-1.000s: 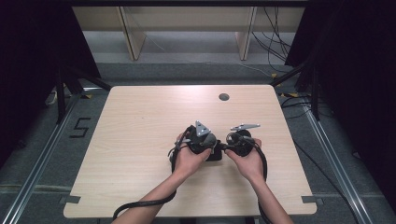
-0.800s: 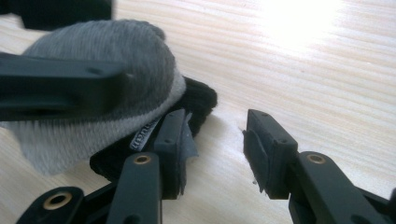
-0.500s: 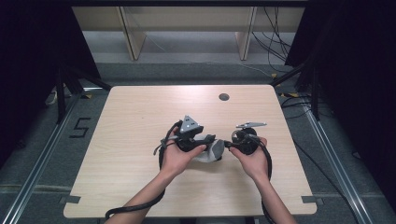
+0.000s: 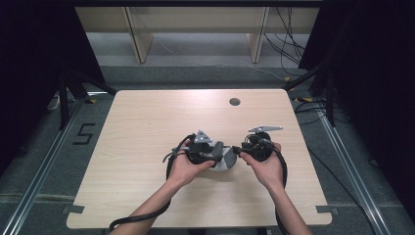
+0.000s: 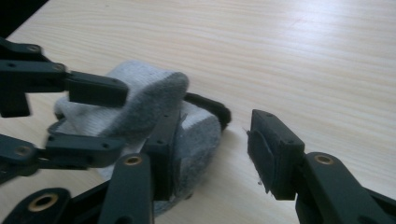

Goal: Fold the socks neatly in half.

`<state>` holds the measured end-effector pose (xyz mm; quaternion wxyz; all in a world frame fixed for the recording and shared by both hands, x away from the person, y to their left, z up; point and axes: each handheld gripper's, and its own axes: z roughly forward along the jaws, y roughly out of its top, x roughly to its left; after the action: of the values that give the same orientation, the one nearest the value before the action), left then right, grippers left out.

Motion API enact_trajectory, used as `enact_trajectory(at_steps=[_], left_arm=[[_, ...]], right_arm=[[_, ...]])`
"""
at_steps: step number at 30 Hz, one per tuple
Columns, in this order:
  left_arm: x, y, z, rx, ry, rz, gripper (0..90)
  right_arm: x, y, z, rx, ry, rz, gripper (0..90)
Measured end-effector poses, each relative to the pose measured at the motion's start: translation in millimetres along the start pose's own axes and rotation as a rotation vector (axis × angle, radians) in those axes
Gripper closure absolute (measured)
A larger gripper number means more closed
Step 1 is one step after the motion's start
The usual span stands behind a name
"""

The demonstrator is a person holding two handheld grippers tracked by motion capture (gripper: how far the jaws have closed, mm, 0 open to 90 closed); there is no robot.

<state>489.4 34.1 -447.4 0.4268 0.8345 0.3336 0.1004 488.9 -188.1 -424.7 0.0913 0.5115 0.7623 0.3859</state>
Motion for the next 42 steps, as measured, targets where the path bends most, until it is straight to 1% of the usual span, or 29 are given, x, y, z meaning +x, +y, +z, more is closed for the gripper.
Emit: enact_trajectory(at_steps=[2,3,4,5,6,7,8,9,10,11,13,16,19,22,25,26,27,28,30,31,32,33,35,37,38,39,40,41,42], left_arm=[[0.5,0.7,2.2,0.019,0.011,0.024,47.9],[1.0,0.6,3.9,0.035,0.022,0.028,49.3],[2.0,0.5,4.8,0.047,0.026,0.034,52.3],[2.6,0.0,5.9,0.053,0.025,0.036,54.8],[3.2,-0.5,7.3,0.059,0.02,0.034,56.4],[3.4,-1.3,8.6,0.068,0.02,0.039,60.1],[3.8,-1.7,9.6,0.077,0.017,0.049,63.8],[3.6,-2.1,10.1,0.079,0.016,0.051,66.7],[3.7,-2.0,10.0,0.08,0.014,0.053,72.7],[4.1,-1.3,8.9,0.084,0.015,0.05,77.5],[5.2,-0.2,6.6,0.078,0.012,0.037,81.4],[6.7,2.9,-2.5,0.035,0.01,0.027,82.4],[9.6,12.5,-22.9,-0.048,0.042,0.02,82.4],[13.6,22.6,-41.6,-0.123,0.059,0.027,82.3],[17.1,31.6,-57.5,-0.201,0.079,0.015,82.2],[17.8,33.6,-61.5,-0.206,0.084,0.018,82.1],[17.8,34.5,-63.2,-0.205,0.084,0.024,82.0],[17.5,34.0,-62.4,-0.199,0.076,0.035,81.8],[15.8,30.0,-54.1,-0.174,0.041,0.055,81.4],[13.2,24.9,-43.4,-0.164,0.003,0.06,81.2],[12.0,23.4,-39.6,-0.159,-0.007,0.062,81.0],[9.9,20.5,-31.6,-0.146,-0.033,0.072,80.9],[4.1,14.5,-13.5,-0.117,-0.06,0.065,80.4],[3.0,9.3,-0.1,-0.069,-0.055,0.078,80.1],[1.1,6.2,6.7,-0.066,-0.052,0.058,79.9],[0.4,3.7,11.1,-0.046,-0.043,0.073,79.7],[0.1,2.1,13.7,-0.032,-0.041,0.081,79.3],[-1.8,0.1,17.6,-0.037,-0.045,0.064,78.7],[-2.5,-0.7,19.2,-0.022,-0.04,0.084,78.1]], right_arm=[[2.3,0.4,1.1,0.013,0.024,0.035,52.4],[1.4,0.7,2.9,0.029,0.02,0.029,51.3],[-3.9,0.4,9.5,0.044,0.02,-0.02,51.3],[-4.3,-0.6,12.7,0.061,0.012,-0.011,52.3],[-5.1,-1.7,16.1,0.076,0.024,-0.014,55.5],[-4.1,-3.4,19.1,0.102,0.011,-0.009,59.8],[-2.3,-5.3,22.1,0.139,0.009,0.023,66.0],[-1.3,-6.3,23.5,0.139,0.006,0.04,69.7],[-2.2,-6.8,24.4,0.133,0.011,0.018,72.7],[0.7,-6.4,24.0,0.145,0.008,0.037,75.4],[2.2,-4.6,23.0,0.136,0.001,0.019,79.6],[7.1,1.2,17.0,0.115,0.012,0.014,81.3],[12.3,8.0,12.0,0.081,0.011,0.014,81.6],[13.3,15.2,15.8,0.018,0.019,-0.043,81.4],[12.5,18.5,26.6,0.032,0.001,-0.047,81.3],[11.7,17.6,31.6,0.041,-0.016,-0.039,81.3],[8.7,16.9,36.7,0.061,-0.016,-0.059,81.2],[9.7,14.6,40.4,0.084,-0.035,-0.021,81.1],[6.2,10.9,44.9,0.093,-0.04,-0.011,80.8],[4.9,10.0,45.2,0.093,-0.037,-0.008,80.6],[6.2,8.3,44.9,0.1,-0.036,0.035,80.4],[3.4,8.3,44.7,0.1,-0.034,0.009,80.3],[2.6,7.3,45.4,0.104,-0.035,0.011,79.7],[-1.5,6.2,47.8,0.089,-0.034,-0.009,78.2],[-2.0,5.7,46.3,0.108,-0.03,0.024,76.5],[0.2,4.8,46.3,0.107,-0.033,0.072,74.9],[-4.9,4.5,46.3,0.089,-0.027,0.025,72.9],[-6.3,4.4,46.5,0.075,-0.034,0.017,71.1],[-5.7,4.6,43.4,0.089,-0.043,0.042,68.7]])
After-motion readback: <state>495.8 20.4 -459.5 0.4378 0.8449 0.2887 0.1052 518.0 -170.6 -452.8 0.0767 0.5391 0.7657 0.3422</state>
